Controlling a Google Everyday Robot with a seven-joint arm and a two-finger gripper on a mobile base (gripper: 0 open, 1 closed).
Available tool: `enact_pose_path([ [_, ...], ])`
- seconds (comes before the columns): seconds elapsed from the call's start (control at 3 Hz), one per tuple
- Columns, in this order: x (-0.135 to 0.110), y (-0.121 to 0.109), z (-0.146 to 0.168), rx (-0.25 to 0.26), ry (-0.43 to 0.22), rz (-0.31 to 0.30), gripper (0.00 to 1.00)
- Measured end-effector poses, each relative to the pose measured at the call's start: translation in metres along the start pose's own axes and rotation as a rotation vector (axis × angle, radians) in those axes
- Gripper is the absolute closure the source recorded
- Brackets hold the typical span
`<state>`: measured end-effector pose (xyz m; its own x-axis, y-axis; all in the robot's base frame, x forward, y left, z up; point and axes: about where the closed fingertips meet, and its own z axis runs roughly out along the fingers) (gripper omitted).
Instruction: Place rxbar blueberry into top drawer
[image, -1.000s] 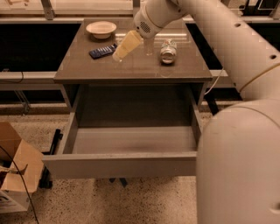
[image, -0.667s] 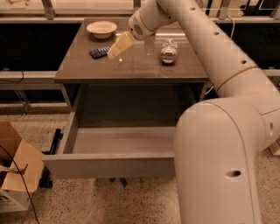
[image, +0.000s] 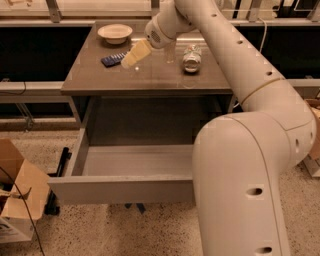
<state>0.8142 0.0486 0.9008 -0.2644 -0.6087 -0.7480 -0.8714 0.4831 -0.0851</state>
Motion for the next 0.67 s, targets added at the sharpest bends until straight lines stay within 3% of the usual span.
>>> enact_pose_path([
  [0.33, -0.018, 0.003, 0.048, -0.025, -0.069, 0.030, 0.00],
  [0.67, -0.035, -0.005, 0.107, -0.020, -0.160, 0.103, 0.00],
])
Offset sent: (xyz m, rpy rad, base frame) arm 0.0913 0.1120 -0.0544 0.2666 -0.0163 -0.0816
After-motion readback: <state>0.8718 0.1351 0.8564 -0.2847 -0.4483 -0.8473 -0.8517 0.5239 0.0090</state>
